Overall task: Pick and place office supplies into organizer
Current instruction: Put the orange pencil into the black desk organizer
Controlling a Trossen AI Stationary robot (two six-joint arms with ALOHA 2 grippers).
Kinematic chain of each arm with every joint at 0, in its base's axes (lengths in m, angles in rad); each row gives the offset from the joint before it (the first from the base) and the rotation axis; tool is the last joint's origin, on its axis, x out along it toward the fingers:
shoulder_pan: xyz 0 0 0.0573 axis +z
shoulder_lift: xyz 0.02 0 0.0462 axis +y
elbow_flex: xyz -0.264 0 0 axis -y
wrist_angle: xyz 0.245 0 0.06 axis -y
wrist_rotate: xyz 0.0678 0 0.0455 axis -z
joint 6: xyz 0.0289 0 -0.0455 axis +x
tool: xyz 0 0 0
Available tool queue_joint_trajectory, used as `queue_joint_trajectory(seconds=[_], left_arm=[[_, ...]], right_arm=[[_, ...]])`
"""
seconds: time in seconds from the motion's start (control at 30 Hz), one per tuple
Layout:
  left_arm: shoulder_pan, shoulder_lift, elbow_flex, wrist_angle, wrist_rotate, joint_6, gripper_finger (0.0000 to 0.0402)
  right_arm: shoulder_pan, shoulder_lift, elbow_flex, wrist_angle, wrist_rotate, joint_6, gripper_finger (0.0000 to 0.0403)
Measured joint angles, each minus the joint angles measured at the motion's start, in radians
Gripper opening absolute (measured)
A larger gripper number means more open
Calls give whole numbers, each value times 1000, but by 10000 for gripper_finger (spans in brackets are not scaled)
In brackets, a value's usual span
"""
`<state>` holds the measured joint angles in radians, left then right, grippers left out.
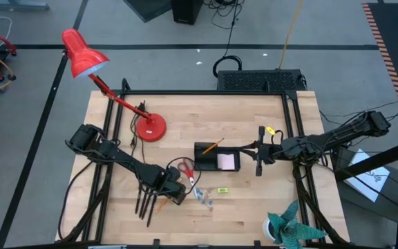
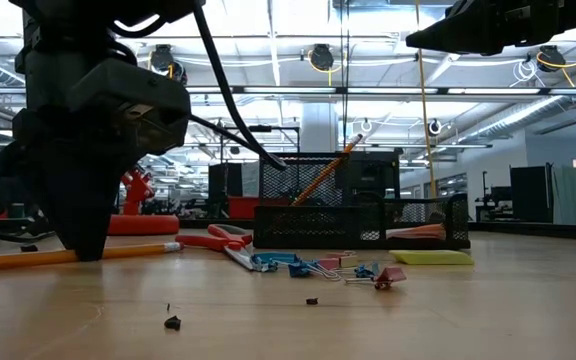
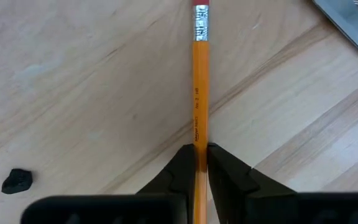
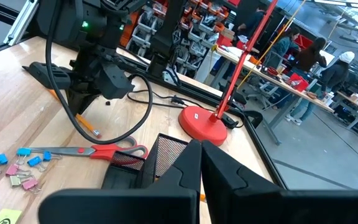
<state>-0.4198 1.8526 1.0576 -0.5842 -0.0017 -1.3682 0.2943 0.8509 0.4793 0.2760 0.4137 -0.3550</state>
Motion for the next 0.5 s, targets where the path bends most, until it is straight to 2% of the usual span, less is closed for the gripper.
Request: queue_joint_trajectory(seconds=[0.23,0.5], left_arm=[[-1,-21,0,3,-31,36,16],[1,-130,-4,-30,-138,47,40]], right_arm=[[0,0,0,0,0,0,4],[0,0,0,3,0,0,4]])
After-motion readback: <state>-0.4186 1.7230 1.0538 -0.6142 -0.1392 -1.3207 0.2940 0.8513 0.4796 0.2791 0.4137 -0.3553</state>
